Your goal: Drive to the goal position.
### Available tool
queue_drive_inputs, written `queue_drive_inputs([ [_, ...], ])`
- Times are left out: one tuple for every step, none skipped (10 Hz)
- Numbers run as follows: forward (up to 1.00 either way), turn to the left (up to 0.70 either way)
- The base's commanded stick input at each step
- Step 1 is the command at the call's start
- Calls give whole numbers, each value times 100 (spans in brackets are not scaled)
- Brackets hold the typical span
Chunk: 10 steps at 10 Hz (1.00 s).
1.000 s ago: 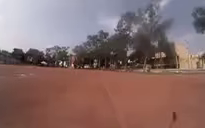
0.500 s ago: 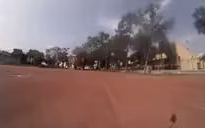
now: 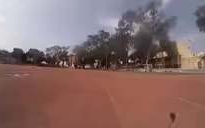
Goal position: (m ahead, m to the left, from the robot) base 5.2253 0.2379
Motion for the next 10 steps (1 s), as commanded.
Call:
queue_drive_inputs([
  [70, 0],
  [70, 0],
  [70, 0],
  [70, 0],
  [70, 0],
  [70, 0],
  [70, 0],
  [70, 0],
  [70, 0],
  [70, 0],
])
